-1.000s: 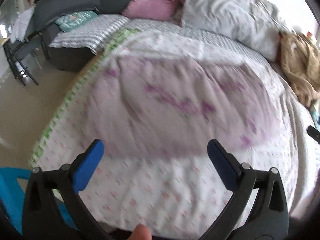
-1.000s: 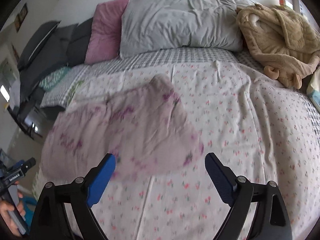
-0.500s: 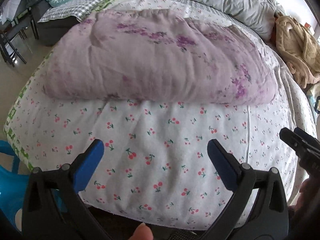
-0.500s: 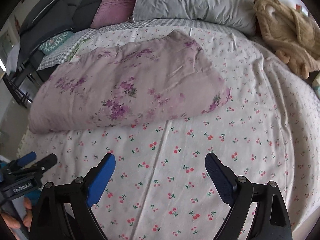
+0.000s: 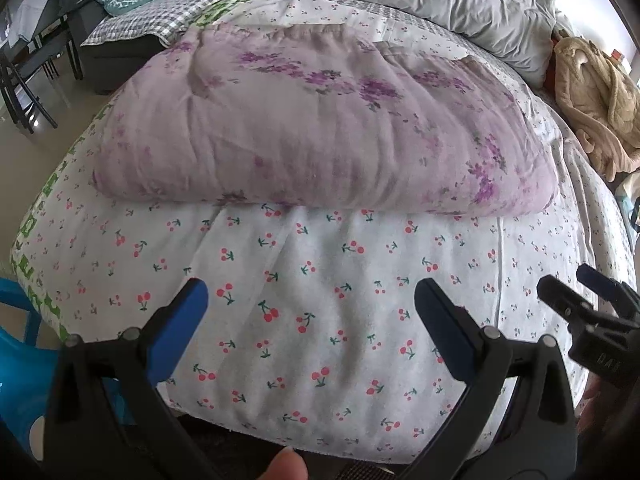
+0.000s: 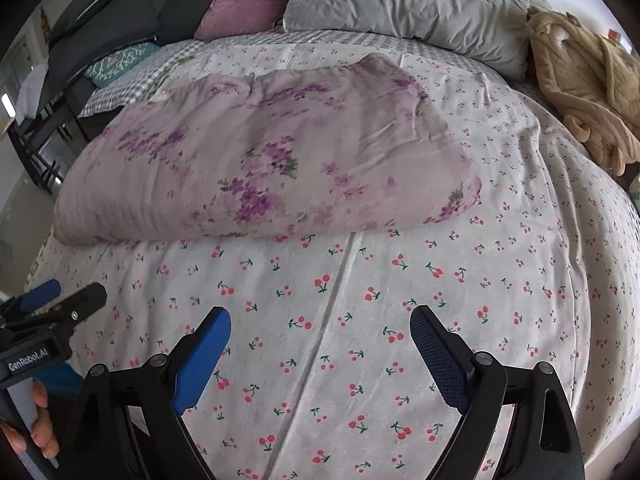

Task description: Fold large clothes

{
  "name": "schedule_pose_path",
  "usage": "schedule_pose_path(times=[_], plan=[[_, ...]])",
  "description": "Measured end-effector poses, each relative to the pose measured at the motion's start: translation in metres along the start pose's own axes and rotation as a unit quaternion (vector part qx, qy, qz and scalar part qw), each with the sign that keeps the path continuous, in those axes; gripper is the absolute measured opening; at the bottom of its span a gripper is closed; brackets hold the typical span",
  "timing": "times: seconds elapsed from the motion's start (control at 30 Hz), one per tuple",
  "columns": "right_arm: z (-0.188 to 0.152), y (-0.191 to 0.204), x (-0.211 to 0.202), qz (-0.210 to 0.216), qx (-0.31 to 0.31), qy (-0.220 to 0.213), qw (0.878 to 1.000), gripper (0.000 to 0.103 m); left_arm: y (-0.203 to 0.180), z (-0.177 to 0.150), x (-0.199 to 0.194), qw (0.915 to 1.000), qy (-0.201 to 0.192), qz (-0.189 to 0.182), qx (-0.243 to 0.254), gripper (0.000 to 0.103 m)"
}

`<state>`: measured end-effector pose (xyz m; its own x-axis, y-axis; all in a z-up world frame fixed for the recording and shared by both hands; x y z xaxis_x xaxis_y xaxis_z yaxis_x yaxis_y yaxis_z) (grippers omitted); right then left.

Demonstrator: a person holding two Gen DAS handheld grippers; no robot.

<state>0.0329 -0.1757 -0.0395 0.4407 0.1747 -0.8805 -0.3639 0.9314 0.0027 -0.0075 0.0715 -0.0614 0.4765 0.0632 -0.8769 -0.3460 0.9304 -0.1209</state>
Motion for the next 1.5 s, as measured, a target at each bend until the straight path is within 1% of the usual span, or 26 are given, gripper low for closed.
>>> schedule_pose_path(times=[0.87, 1.2, 1.5], plan=[[-0.0016, 0.0061, 0.0045, 0.003, -0.003, 0.008, 1.000, 0.092, 0.0027, -0.0003, -0.0013, 1.0000, -0.004, 0.003, -0.003, 0.103], [-0.0022, 0.0057, 0.0029, 0.010, -0.001, 0.008, 1.000, 0.092, 0.0018, 0.0012, -0.0031, 0.9999, -0.011, 0.007, -0.001, 0.103], [-0.0025, 0.0076, 0.0021, 0.017, -0.002, 0.009, 1.000, 0.092, 0.0009, 0.0002, -0.0018, 0.9999, -0.009, 0.010, 0.000, 0.103]])
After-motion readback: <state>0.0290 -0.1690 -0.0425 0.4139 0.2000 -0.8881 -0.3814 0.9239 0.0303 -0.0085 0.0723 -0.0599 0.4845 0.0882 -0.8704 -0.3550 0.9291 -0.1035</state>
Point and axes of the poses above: each gripper's, at about its wrist camera, not at the fingertips, and x roughly the way its jaws point, y to its left, z to its top, the point moved 4 cm from there along x, roughly the way its jaws point, and after that the axes turned 2 degrees about -x, right-handed, at the moved point
